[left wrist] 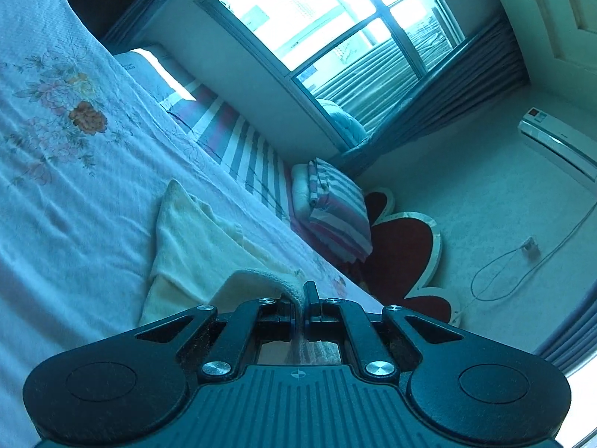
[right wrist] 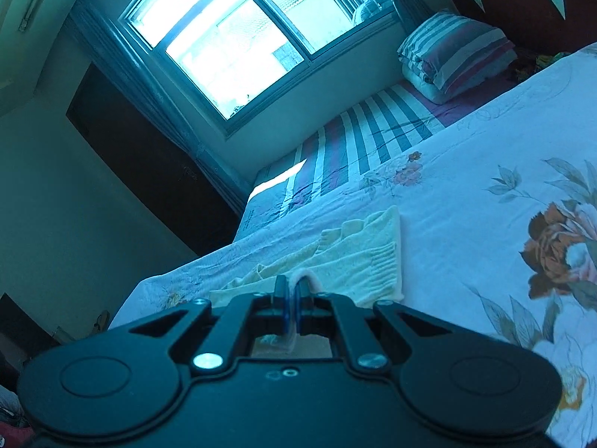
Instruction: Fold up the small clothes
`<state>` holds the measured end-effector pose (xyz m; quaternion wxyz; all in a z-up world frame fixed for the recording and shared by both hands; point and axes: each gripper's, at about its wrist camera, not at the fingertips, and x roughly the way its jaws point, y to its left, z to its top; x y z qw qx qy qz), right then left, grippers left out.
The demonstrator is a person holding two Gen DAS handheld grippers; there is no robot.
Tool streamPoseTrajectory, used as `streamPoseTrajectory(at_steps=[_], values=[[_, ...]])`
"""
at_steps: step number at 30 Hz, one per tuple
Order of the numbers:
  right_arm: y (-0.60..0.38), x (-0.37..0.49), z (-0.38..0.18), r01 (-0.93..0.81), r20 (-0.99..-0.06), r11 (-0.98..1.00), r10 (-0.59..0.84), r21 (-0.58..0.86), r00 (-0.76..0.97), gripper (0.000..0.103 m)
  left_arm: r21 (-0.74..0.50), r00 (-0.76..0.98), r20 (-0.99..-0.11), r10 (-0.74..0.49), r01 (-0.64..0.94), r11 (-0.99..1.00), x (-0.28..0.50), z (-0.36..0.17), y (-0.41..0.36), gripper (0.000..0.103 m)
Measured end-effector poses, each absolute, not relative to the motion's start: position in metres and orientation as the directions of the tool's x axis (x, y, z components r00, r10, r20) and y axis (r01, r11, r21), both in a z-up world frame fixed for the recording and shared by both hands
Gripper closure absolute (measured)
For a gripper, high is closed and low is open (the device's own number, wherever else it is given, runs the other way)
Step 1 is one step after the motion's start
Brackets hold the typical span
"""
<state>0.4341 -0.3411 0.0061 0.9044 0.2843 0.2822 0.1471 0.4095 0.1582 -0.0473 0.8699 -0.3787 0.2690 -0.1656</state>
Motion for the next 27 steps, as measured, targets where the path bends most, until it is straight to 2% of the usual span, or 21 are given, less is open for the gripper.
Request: streamPoseTrajectory(at_steps=[9,16,19,21,22,23,27], values=[[-0.353,0.556,-0.057,-0.046,-0.475,0.740,0.477,0.671,0.739,0.099,-0.711,0.772,-0.441,-0.457,0.010,0.703,0.530,-0.092,0.154,0.099],[-0.361,0.612,-0.104,0.025,-0.517,0.706,0.493,0.708,0.699,0.098,-0.713,0.732,-0.515,-0.447,-0.076,0.697,0.593,-0.132,0.153,0.099],[-0.366,0.627,-0.113,0.029,-0.509,0.706,0.481,0.708,0.714,0.087,-0.710,0.740,-0.526,-0.420,-0.110,0.695,0.606,-0.137,0.160,0.098],[-0.376,0.625,-0.109,0.028,-0.475,0.706,0.446,0.707,0.759,0.076,-0.705,0.771,-0.502,-0.392,-0.102,0.702,0.603,-0.130,0.165,0.061],[-0.381,0.623,-0.105,0.020,-0.458,0.701,0.445,0.713,0.769,0.075,-0.683,0.793,-0.492,-0.359,-0.096,0.724,0.599,-0.124,0.167,0.028],[-0.383,0.620,-0.103,0.004,-0.448,0.703,0.449,0.712,0.773,0.075,-0.650,0.804,-0.488,-0.341,-0.074,0.756,0.598,-0.119,0.168,0.025],[-0.375,0.620,-0.092,-0.088,-0.463,0.769,0.467,0.633,0.753,0.076,-0.528,0.771,-0.523,-0.364,0.041,0.848,0.601,-0.109,0.159,0.026]])
